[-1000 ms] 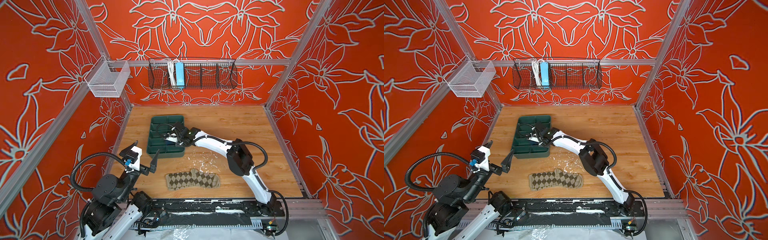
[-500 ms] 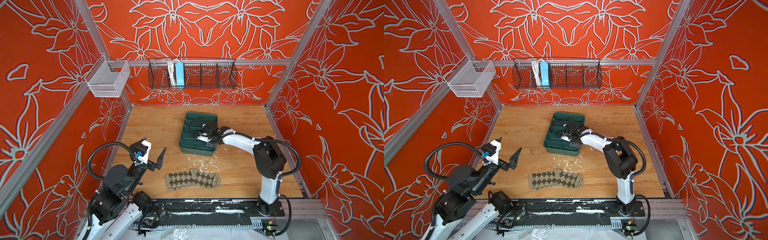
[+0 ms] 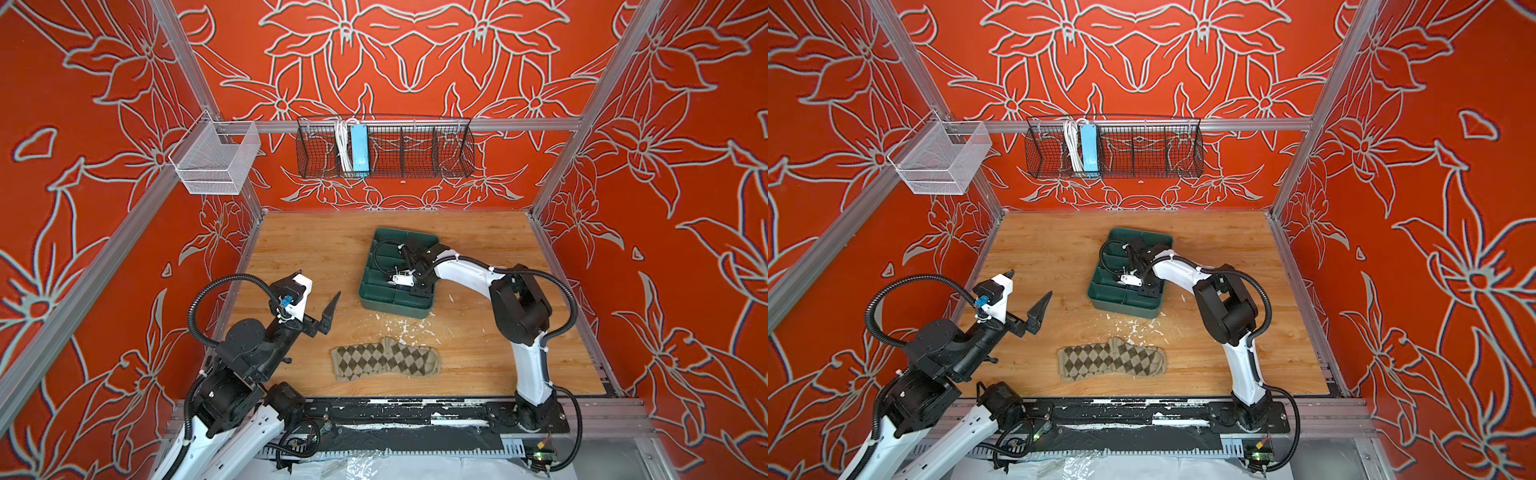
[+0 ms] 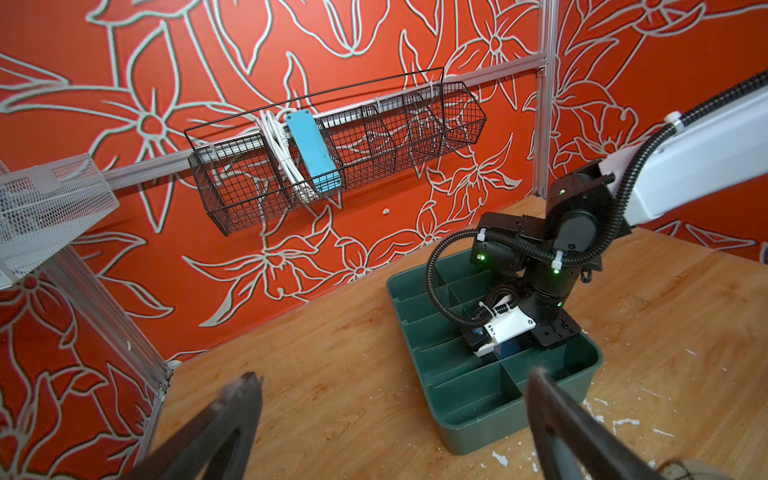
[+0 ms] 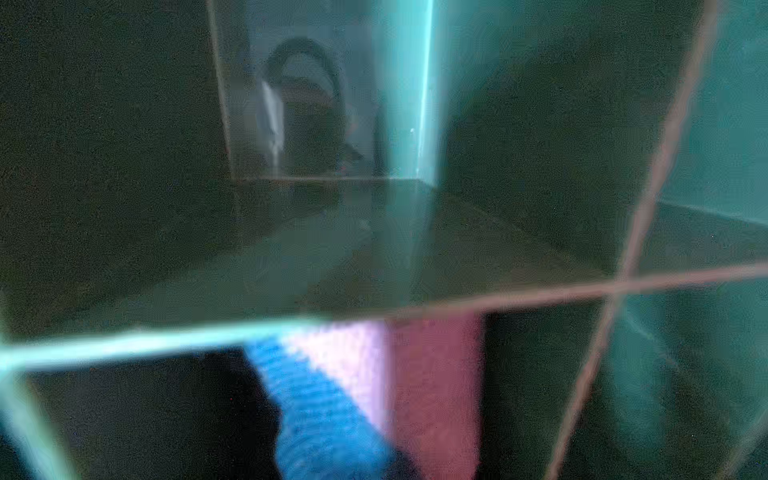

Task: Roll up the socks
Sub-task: 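Lower the rolled sock into a tray compartment with the right gripper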

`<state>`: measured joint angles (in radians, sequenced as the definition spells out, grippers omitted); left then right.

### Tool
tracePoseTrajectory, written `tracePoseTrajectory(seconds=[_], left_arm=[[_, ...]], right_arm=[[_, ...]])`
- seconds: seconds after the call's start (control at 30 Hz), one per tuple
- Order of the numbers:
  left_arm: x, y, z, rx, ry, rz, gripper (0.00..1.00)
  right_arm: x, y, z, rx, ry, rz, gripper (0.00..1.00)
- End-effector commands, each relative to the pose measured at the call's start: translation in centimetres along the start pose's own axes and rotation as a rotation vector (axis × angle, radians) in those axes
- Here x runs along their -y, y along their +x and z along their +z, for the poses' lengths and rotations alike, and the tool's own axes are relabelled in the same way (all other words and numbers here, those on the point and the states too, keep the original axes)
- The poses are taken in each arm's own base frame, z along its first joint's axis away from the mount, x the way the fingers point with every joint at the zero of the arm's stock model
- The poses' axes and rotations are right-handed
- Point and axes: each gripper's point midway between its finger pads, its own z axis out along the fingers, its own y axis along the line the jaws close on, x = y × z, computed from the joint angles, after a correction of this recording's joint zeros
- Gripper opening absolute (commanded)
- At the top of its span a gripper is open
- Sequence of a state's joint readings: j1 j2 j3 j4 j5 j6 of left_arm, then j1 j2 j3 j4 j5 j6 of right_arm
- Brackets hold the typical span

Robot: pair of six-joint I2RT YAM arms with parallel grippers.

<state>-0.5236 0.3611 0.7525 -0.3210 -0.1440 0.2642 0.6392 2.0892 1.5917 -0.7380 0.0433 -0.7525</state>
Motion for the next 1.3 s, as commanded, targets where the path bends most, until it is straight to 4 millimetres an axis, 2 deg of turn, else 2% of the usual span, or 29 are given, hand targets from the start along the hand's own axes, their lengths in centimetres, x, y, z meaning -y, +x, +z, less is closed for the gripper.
tracePoseTrajectory(seconds=[0.0,0.2,0.43,0.57,0.77,1.1,1.27], left_arm=[[-0.2,-1.1,-0.1,0.045,-0.005,-0.011,0.97],[-0.2,-0.9,0.5,0.043,-0.014,-0.001,0.97],[-0.5,-0.6,1.2,0.023,-0.035,0.0,0.97],[-0.6,-0.5,1.6,0.015,-0.043,-0.003,0.97],[-0.8,-0.3,2.1,0.0,-0.06,-0.003,0.97],[-0.9,-0.1,3.1,-0.022,-0.074,-0.012,0.97],[-0.9,-0.3,3.1,-0.022,-0.074,-0.023,0.97]], right_arm=[[-1.9,0.3,2.7,-0.023,-0.127,-0.02,0.09],[-1.6,-0.9,1.4,0.025,-0.158,-0.07,0.36],[-1.6,-1.6,0.8,0.043,-0.186,-0.103,0.5],[-1.7,-2.0,-0.1,0.072,-0.198,-0.122,0.52],[-2.1,-2.9,-2.7,0.142,-0.226,-0.146,0.54],[-1.2,-4.7,-9.2,0.294,-0.149,-0.167,0.54],[-1.0,-5.0,-11.2,0.342,-0.121,-0.172,0.55]])
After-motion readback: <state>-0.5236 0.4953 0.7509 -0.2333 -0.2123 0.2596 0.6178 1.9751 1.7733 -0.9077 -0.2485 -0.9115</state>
